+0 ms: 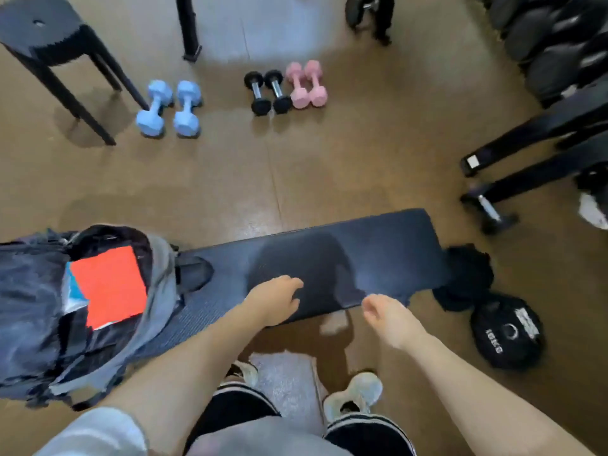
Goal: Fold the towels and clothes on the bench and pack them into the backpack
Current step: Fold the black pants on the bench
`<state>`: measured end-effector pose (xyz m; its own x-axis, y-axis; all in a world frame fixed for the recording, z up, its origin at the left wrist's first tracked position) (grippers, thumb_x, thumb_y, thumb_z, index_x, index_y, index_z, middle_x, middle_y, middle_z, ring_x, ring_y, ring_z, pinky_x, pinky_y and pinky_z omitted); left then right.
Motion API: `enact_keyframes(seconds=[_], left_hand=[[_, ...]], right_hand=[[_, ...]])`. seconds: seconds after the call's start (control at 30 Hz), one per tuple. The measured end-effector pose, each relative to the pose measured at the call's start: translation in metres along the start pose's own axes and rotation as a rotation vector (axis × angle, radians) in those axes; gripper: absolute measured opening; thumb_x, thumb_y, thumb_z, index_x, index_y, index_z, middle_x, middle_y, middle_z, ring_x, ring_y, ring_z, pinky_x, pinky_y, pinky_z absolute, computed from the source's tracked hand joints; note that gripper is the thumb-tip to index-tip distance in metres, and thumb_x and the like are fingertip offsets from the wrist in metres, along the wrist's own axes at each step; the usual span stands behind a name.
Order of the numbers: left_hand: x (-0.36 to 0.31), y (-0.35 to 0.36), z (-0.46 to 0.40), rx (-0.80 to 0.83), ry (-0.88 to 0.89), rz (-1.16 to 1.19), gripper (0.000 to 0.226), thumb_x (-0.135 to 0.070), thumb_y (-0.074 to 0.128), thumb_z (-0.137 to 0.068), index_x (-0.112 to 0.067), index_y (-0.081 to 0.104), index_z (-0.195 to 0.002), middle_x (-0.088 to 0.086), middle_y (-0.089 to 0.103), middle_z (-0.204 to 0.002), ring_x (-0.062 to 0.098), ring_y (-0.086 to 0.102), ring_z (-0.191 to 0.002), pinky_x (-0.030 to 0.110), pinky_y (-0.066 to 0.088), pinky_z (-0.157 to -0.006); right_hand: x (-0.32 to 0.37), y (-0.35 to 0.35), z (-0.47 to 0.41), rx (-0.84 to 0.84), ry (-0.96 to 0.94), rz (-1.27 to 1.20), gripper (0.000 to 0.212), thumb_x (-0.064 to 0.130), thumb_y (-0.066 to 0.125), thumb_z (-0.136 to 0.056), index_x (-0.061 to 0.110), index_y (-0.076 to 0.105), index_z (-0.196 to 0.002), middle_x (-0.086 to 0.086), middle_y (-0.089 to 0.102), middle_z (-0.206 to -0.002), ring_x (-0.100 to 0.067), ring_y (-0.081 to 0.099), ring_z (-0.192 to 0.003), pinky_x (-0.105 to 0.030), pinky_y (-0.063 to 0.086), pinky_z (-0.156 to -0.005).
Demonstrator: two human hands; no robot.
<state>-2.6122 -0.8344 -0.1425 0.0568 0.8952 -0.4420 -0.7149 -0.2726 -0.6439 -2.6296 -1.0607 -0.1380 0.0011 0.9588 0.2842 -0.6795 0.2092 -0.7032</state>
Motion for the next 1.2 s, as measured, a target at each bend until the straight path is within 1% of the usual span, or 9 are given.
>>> enact_keyframes(seconds=[0.1,0.17,0.3,0.47,0.57,0.83,1.03,1.1,1.2], left_hand=[[-0.123,0.023,-0.033,0.028,0.056,-0.088,0.040,-0.023,0.040,-0.096,-0.016,0.040,-0.135,0.006,0.048,-0.132,0.026,0.048,-0.118,0.039,0.044,-0.093],[-0.167,0.030,-0.047,-0.030,0.031,-0.104,0.036,-0.023,0.039,-0.096,-0.014,0.044,-0.130,0.006,0.052,-0.127,0.026,0.050,-0.115,0.035,0.044,-0.088],[-0.298,0.054,-0.088,-0.023,0.156,-0.078,0.022,-0.020,0.043,-0.094,-0.009,0.054,-0.109,0.010,0.060,-0.113,0.031,0.054,-0.107,0.032,0.042,-0.079],[-0.406,0.066,-0.162,0.013,0.311,-0.062,0.031,-0.017,0.044,-0.094,-0.007,0.056,-0.121,0.007,0.061,-0.120,0.026,0.053,-0.114,0.032,0.042,-0.096],[-0.453,0.076,-0.218,0.041,0.303,-0.037,0.033,-0.016,0.045,-0.095,-0.009,0.053,-0.126,0.007,0.062,-0.117,0.024,0.055,-0.109,0.030,0.043,-0.095],[-0.543,0.117,-0.406,0.143,0.196,-0.023,0.034,-0.017,0.044,-0.096,-0.011,0.049,-0.129,0.007,0.061,-0.122,0.025,0.056,-0.110,0.027,0.040,-0.091],[-0.549,0.192,-0.552,0.099,0.035,0.039,0.032,-0.016,0.040,-0.094,-0.015,0.055,-0.122,0.009,0.066,-0.107,0.026,0.064,-0.087,0.022,0.040,-0.062],[-0.541,0.225,-0.594,0.091,0.008,0.028,0.033,-0.014,0.038,-0.094,-0.013,0.056,-0.121,0.008,0.066,-0.109,0.025,0.063,-0.088,0.021,0.040,-0.064],[-0.519,0.273,-0.654,0.051,-0.011,0.019,0.031,-0.013,0.041,-0.093,-0.012,0.057,-0.121,0.008,0.065,-0.113,0.025,0.060,-0.098,0.022,0.039,-0.078]], right_hand=[[-0.119,-0.024,0.060,-0.048,0.123,-0.069,0.022,0.021,0.044,-0.095,0.013,0.058,-0.110,-0.006,0.060,-0.114,-0.025,0.055,-0.108,-0.032,0.042,-0.088],[-0.165,-0.032,0.079,-0.072,0.170,-0.129,0.025,0.020,0.044,-0.095,0.012,0.059,-0.114,-0.007,0.061,-0.116,-0.025,0.056,-0.107,-0.032,0.045,-0.089],[-0.286,-0.052,0.129,-0.170,0.327,-0.318,0.026,0.019,0.044,-0.095,0.011,0.060,-0.114,-0.007,0.062,-0.117,-0.024,0.056,-0.107,-0.032,0.045,-0.090],[-0.390,-0.071,0.136,-0.274,0.423,-0.434,0.025,0.020,0.044,-0.095,0.011,0.060,-0.112,-0.007,0.061,-0.115,-0.026,0.056,-0.105,-0.034,0.045,-0.088],[-0.453,-0.082,0.117,-0.276,0.456,-0.443,0.024,0.021,0.042,-0.096,0.012,0.059,-0.112,-0.008,0.060,-0.112,-0.027,0.056,-0.100,-0.037,0.047,-0.086],[-0.624,-0.097,0.003,-0.223,0.557,-0.558,0.026,0.020,0.039,-0.098,0.012,0.059,-0.112,-0.009,0.062,-0.113,-0.028,0.056,-0.102,-0.034,0.044,-0.082],[-0.725,-0.034,-0.113,-0.157,0.622,-0.679,0.026,0.021,0.038,-0.098,0.011,0.057,-0.114,-0.011,0.060,-0.117,-0.029,0.054,-0.106,-0.030,0.038,-0.077],[-0.753,-0.003,-0.157,-0.136,0.626,-0.694,0.028,0.022,0.039,-0.098,0.012,0.054,-0.119,-0.009,0.057,-0.122,-0.028,0.053,-0.109,-0.030,0.039,-0.079],[-0.791,0.047,-0.229,-0.158,0.660,-0.744,0.034,0.026,0.042,-0.098,0.013,0.048,-0.129,-0.009,0.047,-0.133,-0.029,0.050,-0.116,-0.035,0.043,-0.090]])
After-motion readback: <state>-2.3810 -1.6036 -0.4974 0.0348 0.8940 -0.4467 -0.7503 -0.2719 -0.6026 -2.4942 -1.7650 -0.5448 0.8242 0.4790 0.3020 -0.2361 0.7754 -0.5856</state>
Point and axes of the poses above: each hand's wrist, its own z-axis away from the middle knuckle, its own y-axis out of the palm, x = y × z, the point moved 3 cm from there along -z, towards the middle knuckle
